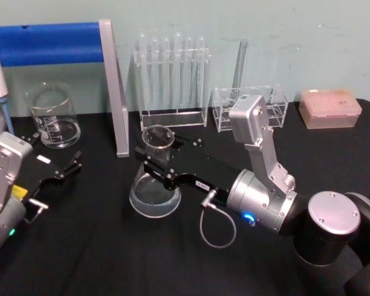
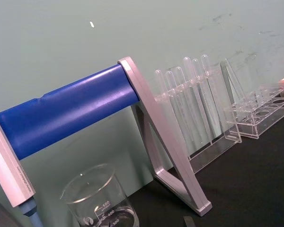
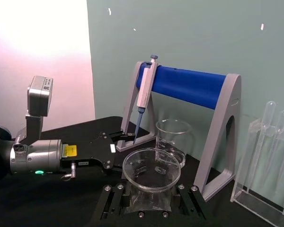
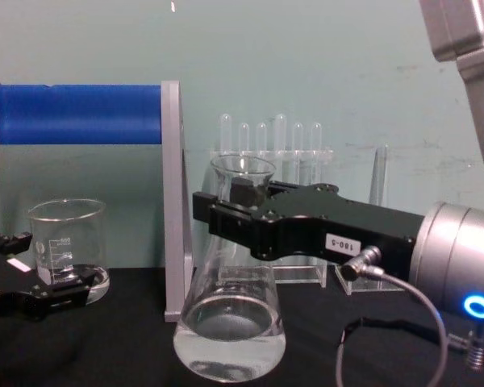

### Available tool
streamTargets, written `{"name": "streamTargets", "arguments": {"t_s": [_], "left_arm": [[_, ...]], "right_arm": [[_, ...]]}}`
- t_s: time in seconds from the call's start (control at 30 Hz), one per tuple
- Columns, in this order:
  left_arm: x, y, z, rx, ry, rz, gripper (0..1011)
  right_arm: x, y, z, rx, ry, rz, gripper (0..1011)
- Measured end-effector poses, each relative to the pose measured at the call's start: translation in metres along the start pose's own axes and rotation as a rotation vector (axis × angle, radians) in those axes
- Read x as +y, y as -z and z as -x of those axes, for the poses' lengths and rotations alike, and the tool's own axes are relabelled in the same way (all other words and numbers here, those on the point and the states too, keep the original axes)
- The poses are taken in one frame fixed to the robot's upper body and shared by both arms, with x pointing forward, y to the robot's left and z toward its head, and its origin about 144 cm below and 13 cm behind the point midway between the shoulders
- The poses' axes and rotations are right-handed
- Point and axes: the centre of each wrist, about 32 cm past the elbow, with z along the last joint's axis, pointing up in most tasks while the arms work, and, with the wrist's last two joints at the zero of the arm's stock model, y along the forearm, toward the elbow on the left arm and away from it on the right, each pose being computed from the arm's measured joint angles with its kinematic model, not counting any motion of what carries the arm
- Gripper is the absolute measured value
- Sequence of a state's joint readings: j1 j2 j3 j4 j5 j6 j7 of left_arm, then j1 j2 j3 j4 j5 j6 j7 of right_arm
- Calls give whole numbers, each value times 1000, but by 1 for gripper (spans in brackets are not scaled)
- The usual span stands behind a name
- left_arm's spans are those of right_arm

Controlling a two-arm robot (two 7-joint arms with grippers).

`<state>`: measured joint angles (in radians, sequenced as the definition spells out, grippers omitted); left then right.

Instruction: Grasp the erlenmeyer flask with one hand, shake it three times, then place it back.

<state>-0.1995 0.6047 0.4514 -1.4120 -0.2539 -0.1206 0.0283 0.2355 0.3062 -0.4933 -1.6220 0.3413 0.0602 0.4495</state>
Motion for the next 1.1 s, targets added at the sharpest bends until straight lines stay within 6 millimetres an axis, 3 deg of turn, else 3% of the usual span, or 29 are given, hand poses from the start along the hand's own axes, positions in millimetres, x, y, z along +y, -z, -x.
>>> {"name": "streamTargets", "arguments": {"t_s": [0.27, 1.1], "left_arm": [[0, 0, 0, 0, 0, 0, 1001], [0, 0, 0, 0, 0, 0, 1001]], "right_arm": [[-1, -1, -7, -9, 42, -4, 449], [-23, -3, -57, -72, 349, 4, 449]]}}
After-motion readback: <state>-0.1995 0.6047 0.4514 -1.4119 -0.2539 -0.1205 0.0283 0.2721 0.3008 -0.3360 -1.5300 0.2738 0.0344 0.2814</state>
